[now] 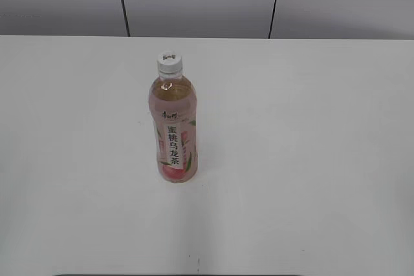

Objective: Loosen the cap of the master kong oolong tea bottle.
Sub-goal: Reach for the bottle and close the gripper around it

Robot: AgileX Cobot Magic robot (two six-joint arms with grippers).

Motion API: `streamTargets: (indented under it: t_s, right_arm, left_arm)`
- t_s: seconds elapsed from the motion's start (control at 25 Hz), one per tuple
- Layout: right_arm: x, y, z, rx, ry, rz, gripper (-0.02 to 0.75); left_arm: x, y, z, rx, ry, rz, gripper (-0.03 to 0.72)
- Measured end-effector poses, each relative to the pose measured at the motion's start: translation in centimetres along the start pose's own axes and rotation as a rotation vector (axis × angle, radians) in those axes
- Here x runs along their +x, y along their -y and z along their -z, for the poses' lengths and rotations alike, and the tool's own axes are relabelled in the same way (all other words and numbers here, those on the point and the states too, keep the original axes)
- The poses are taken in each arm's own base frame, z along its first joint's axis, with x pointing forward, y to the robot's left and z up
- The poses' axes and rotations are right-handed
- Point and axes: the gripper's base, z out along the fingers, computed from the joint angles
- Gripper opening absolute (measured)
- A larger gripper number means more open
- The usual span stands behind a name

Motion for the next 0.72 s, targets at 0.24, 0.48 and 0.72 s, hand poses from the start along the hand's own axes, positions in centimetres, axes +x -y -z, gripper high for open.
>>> streamTargets:
  t_s: [0.24,0.48,0.72]
  right_arm:
    - [0.0,0.0,0.0,0.0,0.0,0.0,0.531]
    - [0.0,0.0,0.0,0.0,0.0,0.0,0.531]
    - [0.0,0.0,0.0,0.0,0.0,0.0,0.531]
  left_arm:
    - [0.0,0.0,0.0,0.0,0.0,0.0,0.433]
    - [0.0,0.0,0.0,0.0,0.0,0.0,0.433]
    - [0.0,0.0,0.0,0.0,0.0,0.0,0.433]
